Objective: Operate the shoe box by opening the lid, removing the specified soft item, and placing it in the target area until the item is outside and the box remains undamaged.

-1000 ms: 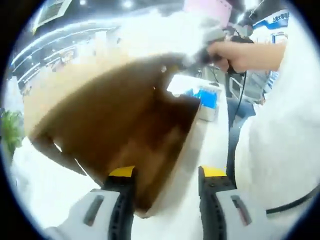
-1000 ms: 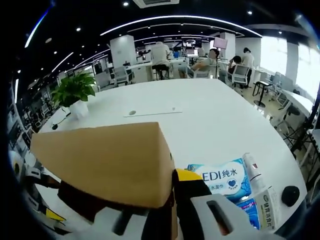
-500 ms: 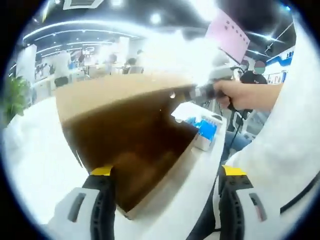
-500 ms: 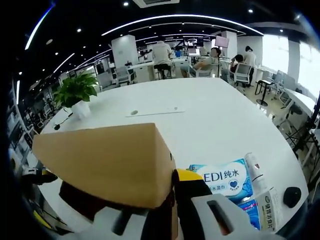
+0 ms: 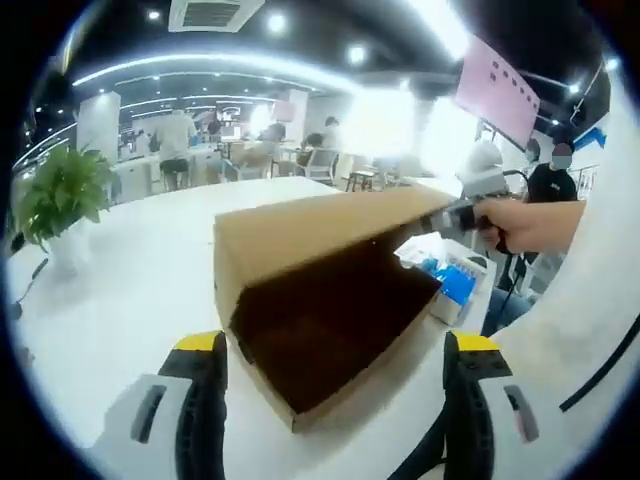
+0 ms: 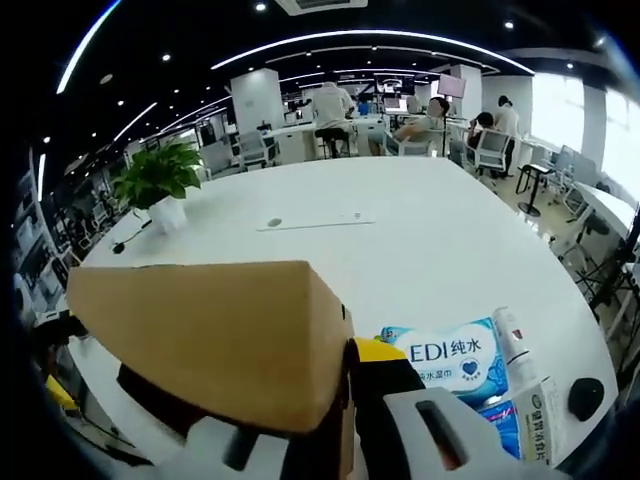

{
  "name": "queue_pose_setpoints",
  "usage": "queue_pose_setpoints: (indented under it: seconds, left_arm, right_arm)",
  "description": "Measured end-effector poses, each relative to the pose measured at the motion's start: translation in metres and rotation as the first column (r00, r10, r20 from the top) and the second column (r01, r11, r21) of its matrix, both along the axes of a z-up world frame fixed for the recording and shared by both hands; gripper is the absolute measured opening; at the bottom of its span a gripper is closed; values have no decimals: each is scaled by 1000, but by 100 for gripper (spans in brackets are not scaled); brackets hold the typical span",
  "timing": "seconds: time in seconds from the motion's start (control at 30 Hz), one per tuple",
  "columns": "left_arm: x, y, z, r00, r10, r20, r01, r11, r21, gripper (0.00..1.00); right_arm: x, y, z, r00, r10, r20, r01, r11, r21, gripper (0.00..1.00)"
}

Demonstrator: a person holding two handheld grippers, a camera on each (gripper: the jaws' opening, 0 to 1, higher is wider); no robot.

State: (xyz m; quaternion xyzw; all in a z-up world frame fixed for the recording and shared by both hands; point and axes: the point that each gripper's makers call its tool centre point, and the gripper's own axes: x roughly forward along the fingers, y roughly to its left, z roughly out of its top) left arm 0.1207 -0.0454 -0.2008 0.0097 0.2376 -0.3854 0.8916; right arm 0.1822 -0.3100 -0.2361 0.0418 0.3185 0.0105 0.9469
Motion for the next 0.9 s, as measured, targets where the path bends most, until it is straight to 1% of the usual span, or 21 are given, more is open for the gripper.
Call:
queue_pose_setpoints:
  seconds: [0.07,0.1,0.13,0.2,0.23,0.3,0.33,0.37,0.43,0.47,0.5,0.53,0.57,0.67,0.73,0.8,0.83,0.9]
  left_arm:
    - [4,4,1,1000,7,20,-8,1000,23,88]
    - [5,5,0,1000,10,23,-11,1000,28,84]
    - [7,6,1,1000,12,17,-13,1000,23,76]
    - [5,6,2,999,27,-41,-27,1000,-7,61]
    - [8,9,2,999,40,-26,-40,999,7,57]
    - [13,13,1,997,78,-2,-78,997,23,59]
    - [12,13,-3,997,76,-10,-76,997,30,60]
    - [12,14,-6,996,92,-14,-92,995,40,59]
    - [11,15,-6,995,101,-13,-100,994,41,58]
    - [11,18,-4,993,120,-1,-120,991,56,57]
    - [11,18,-1,992,128,6,-128,990,50,56]
    - [10,18,2,992,129,9,-129,991,41,56]
    - [10,19,2,991,132,12,-132,990,44,55]
    - [10,20,-1,993,118,10,-118,991,61,55]
    - [9,20,-2,994,110,4,-110,992,63,54]
    - [10,21,-2,994,112,16,-113,991,77,51]
    - [10,21,-1,994,110,23,-111,991,77,49]
    - [12,19,-1,995,101,19,-102,992,72,48]
  right_arm:
    - [0,1,0,1000,-5,5,4,1000,10,2]
    - [0,1,0,1000,-5,6,5,1000,12,2]
    - [-1,1,0,1000,-3,7,2,1000,14,3]
    - [-3,2,0,1000,8,8,-9,1000,28,4]
    - [-5,3,0,1000,18,8,-18,999,29,4]
    - [-8,4,0,999,34,10,-34,999,21,5]
    - [-9,5,-1,999,45,15,-46,999,21,5]
    - [-11,5,-3,999,50,11,-51,998,26,6]
    - [-13,5,-4,999,52,4,-52,998,33,6]
    - [-15,6,-3,998,60,6,-60,998,26,6]
    - [-16,6,-4,998,62,5,-62,998,24,7]
    - [-17,6,-4,998,61,4,-61,998,24,7]
    - [-18,7,-4,998,60,6,-60,998,26,7]
    - [-21,8,-4,998,66,8,-66,998,20,8]
    - [-24,9,-6,996,86,7,-86,996,12,9]
    - [-28,9,-9,995,101,-6,-101,995,22,10]
    - [-30,9,-9,995,102,-5,-102,994,27,11]
    - [-35,11,-8,994,110,4,-110,993,34,12]
